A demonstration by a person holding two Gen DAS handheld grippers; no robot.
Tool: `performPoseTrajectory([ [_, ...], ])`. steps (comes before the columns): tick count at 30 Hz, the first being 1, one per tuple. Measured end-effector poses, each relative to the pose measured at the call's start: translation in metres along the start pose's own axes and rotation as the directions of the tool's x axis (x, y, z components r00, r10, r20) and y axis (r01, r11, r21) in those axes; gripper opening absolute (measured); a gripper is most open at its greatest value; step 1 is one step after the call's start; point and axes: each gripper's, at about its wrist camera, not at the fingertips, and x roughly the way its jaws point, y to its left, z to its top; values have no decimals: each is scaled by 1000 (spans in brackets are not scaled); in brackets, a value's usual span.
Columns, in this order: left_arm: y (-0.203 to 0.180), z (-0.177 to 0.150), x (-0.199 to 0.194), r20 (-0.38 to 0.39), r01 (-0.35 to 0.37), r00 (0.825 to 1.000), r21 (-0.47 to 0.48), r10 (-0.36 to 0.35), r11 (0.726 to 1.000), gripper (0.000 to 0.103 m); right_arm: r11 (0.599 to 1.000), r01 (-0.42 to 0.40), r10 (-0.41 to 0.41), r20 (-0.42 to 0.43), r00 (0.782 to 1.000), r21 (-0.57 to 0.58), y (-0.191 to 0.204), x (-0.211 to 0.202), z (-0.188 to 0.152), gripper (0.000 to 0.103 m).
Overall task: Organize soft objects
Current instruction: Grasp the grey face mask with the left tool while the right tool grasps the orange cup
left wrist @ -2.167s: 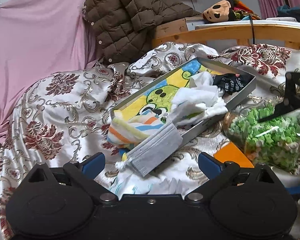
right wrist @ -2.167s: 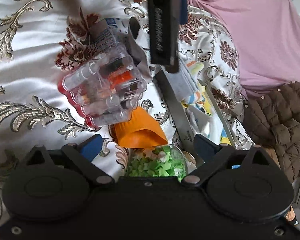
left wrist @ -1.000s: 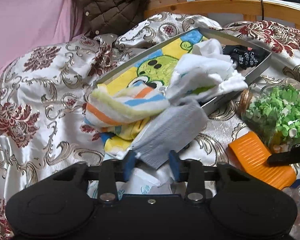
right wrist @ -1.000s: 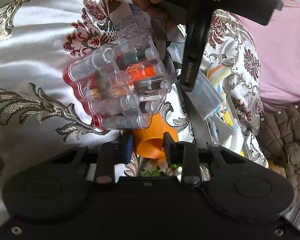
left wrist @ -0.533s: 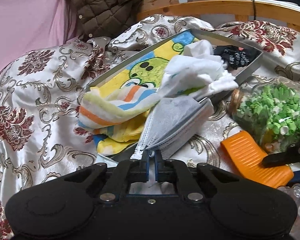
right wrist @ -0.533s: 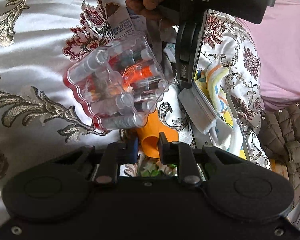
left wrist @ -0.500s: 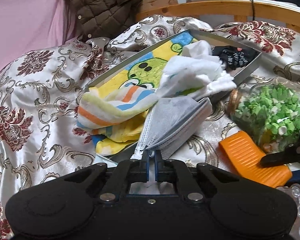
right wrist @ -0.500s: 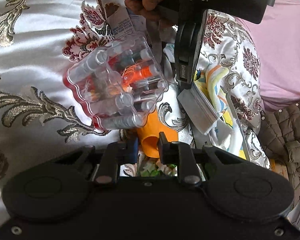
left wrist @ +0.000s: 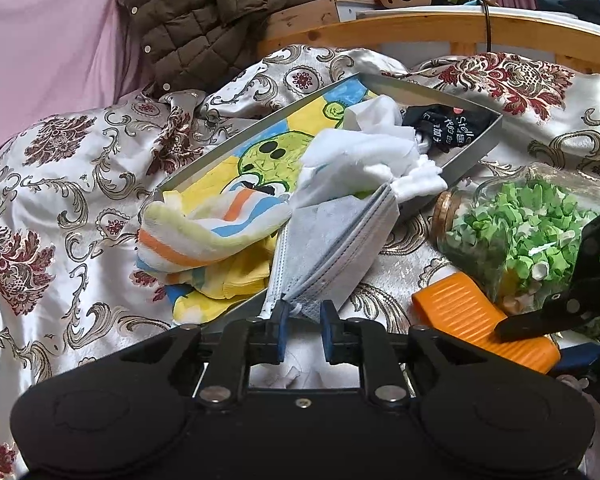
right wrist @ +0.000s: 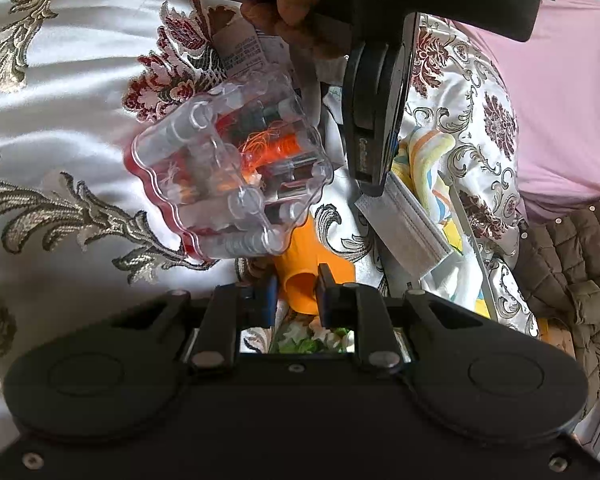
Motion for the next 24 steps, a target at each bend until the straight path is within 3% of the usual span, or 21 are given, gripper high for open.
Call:
performPoseTrajectory([
  [1,0,0,0,3,-3,1000,0,3,1000,24,1000,-1,1,0,1000,0,0,0,0,13],
  [5,-1,5,-2,31,-20,999,3,20,1000,47,1000,-1,1,0,1000,-1,0,0,0,13],
  [9,-5,10,-2,54,-32,998,24,30,999,58,1000,-4,4,-2,1000,-8,2,0,-1,13],
  [15,-12,17,8,61,-50,997,45,47,998,67,1000,-8,8,-5,1000,-14,3,-1,-3,13],
  [24,-9,25,22,61,-75,995,28,73,997,67,1000,-19,19,-7,1000,-17,6,0,-4,13],
])
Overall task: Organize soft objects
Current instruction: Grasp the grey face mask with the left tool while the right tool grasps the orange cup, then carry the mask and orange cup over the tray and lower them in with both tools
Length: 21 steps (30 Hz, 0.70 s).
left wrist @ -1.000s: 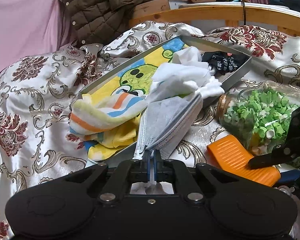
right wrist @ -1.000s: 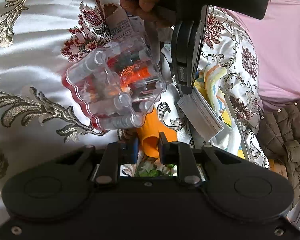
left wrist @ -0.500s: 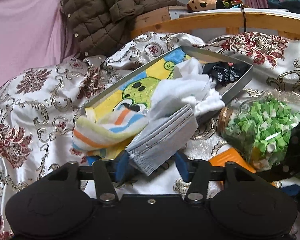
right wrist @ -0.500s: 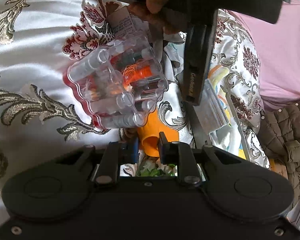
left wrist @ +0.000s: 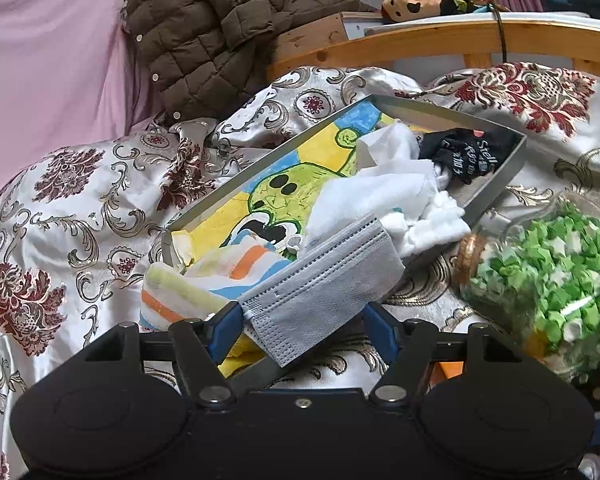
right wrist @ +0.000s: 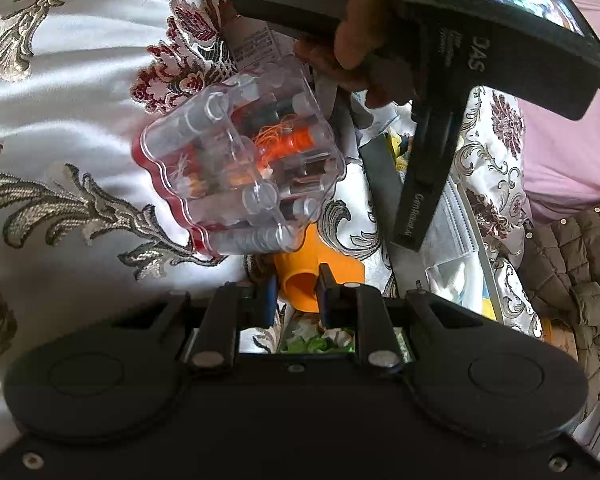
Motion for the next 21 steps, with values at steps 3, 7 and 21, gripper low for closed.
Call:
performPoseTrajectory([
  [3,2,0,2,2,1,1000,-12,-1,1000,54,1000,-6,6,-1,1000,-2,1,1,0,13],
  [7,4,-2,4,0,12,1000,-30,-12,999,40,1000,-12,12,1,1000,-1,-1,1,-1,13],
  [21,-4,4,-15,16,28,999,-32,-28,999,22,1000,2,-2,12,1000,3,-9,-3,-4,6],
])
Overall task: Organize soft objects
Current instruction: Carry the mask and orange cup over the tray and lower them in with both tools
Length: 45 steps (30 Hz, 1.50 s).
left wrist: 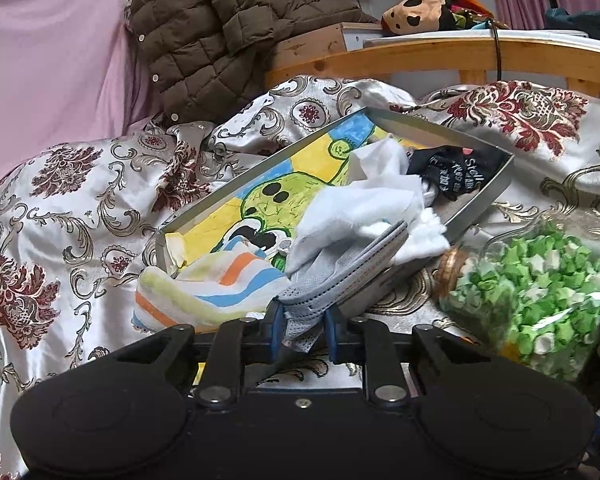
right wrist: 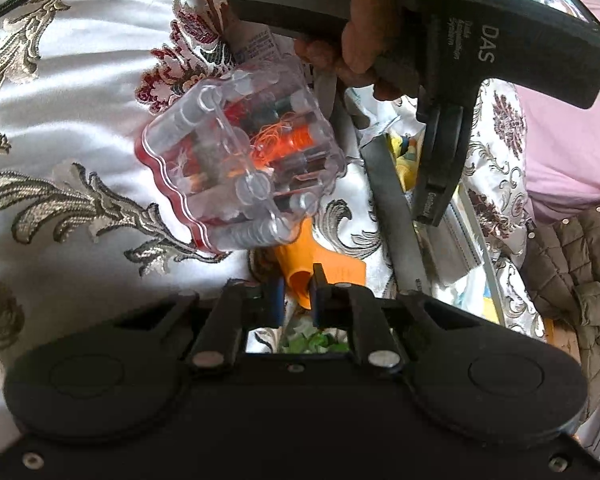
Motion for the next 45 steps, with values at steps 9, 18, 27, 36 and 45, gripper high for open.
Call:
performPoseTrajectory([
  [9,5,8,-27,12,0,1000,-98,2,995,21,991,127,-128,37,991,40,-12,-11,1,4],
  [18,13,24,-44,66,-18,997,-183,31,983,21,949,283,-294,67,953,137,-34,-15,-1,4],
  [27,33,30,-26,76,-94,990,-284,120,954,20,875,452,-457,-9,889,174,-69,18,-10,4],
  [36,53,26,0,17,-180,981,-295,193,939,20,838,501,-479,-147,865,217,-123,65,-22,4],
  [45,57,24,22,-44,-204,979,-283,199,937,21,869,465,-433,-193,880,169,-126,90,-13,7],
])
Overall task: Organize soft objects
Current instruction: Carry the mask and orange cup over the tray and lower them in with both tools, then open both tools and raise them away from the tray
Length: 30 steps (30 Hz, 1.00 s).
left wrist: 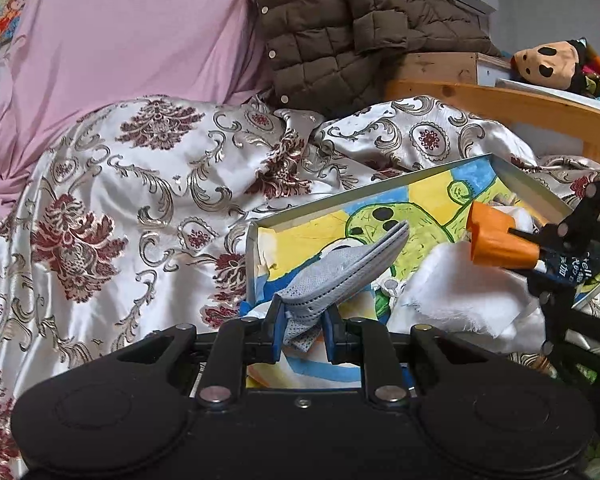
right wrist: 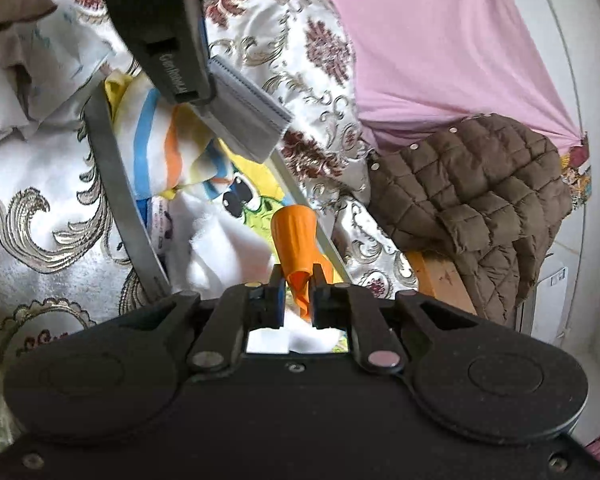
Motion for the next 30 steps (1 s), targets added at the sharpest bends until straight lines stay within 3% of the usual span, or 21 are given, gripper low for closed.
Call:
performPoseTrajectory([
  [6,-4,-4,16,-45,24,999,-19,-25,1000,23,1000,-7,7,-24,1000,-3,2,12,5,11],
  [11,-9,-10,23,-81,40,996,10,-39,999,28,999,-19,19,-29,999,-25,8,13,6,23],
  [15,-5,-8,20,-76,67,995,-14,-68,998,43,999,-14,13,-25,1000,-29,8,8,8,30],
  [23,-7,2,5,-47,72,996,-6,-72,997,62,999,17,-17,-18,1000,27,-5,-4,7,50],
  [26,-6,6,-5,-19,57,998,-17,-57,998,77,998,33,-33,-5,999,62,-13,-14,6,62],
  [28,-4,10,-14,0,51,999,-30,-51,998,80,994,52,-53,7,999,93,-18,-20,5,76],
  [30,-1,13,-23,14,45,999,-35,-45,998,84,989,81,-84,20,996,125,-25,-28,3,84],
])
